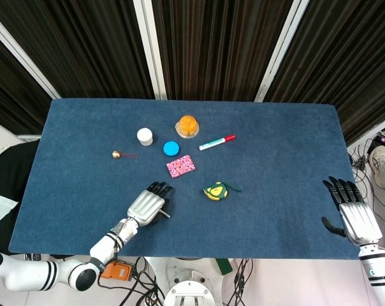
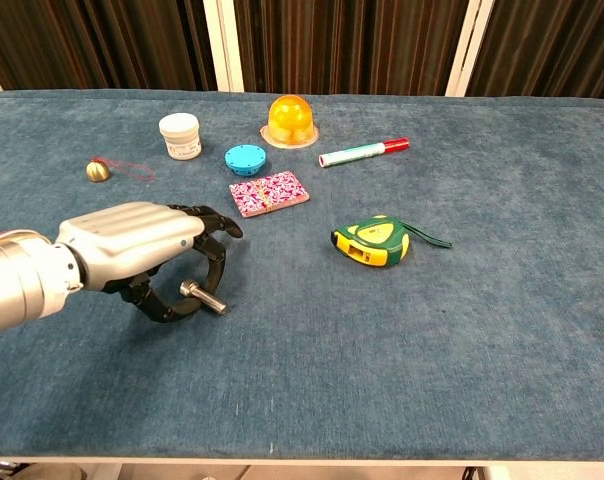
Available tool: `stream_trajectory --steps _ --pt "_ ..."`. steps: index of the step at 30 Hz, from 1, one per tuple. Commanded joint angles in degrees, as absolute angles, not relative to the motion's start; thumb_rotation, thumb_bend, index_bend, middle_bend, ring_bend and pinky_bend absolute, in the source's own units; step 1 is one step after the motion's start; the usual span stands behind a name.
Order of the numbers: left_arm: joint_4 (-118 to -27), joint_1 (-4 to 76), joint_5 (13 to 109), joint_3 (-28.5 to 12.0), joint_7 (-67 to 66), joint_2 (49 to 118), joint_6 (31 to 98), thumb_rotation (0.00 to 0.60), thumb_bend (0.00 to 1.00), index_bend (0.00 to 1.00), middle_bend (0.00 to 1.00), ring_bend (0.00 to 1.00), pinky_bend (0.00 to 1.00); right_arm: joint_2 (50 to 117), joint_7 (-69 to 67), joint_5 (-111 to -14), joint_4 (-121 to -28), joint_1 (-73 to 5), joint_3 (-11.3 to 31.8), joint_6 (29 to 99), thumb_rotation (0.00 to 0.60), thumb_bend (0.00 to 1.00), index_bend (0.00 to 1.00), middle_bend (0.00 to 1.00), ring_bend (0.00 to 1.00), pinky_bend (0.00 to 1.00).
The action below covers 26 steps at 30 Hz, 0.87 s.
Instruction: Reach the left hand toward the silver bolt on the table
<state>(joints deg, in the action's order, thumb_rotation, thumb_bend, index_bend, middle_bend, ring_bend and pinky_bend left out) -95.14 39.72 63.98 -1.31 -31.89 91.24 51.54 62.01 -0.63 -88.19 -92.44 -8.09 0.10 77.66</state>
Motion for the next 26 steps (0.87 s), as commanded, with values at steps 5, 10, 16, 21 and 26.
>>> stream_trajectory --steps 5,10,16,21,26 --pt "-98.94 40.31 64.25 -2.29 -31.28 87.94 52.49 0.6 0.53 0.58 0.11 0.0 0.1 61.99 -0.64 -88.27 -92.52 -8.05 0.08 77.79 0.6 0.46 0.04 0.08 0.07 0.08" --pt "-106.93 41.38 64.13 -6.73 -28.55 79.34 53.62 0.6 0.52 0.58 0.12 0.0 0.1 61.93 -0.94 -88.33 -92.52 -8.01 0.02 77.84 0.6 0.46 0.04 0.08 0.07 0.08" --pt "-116.77 42.86 59.41 -14.46 -12.94 65.63 46.03 0.6 0.52 0.58 0.13 0.0 0.1 61.87 -1.09 -88.12 -92.74 -8.04 0.03 77.64 0.6 0.46 0.04 0.08 0.07 0.08" --pt "-120.59 43.21 59.96 -20.12 1.27 54.59 37.42 0.6 0.51 0.58 0.13 0.0 0.1 61.86 -1.12 -87.86 -92.83 -7.89 0.15 77.88 0.6 0.46 0.04 0.08 0.07 0.08" --pt "-121.66 41.57 64.89 -23.67 11.37 49.34 35.25 0.6 0.51 0.58 0.13 0.0 0.1 61.87 -0.92 -87.89 -92.86 -7.96 0.09 77.69 0.6 0.46 0.04 0.08 0.07 0.08"
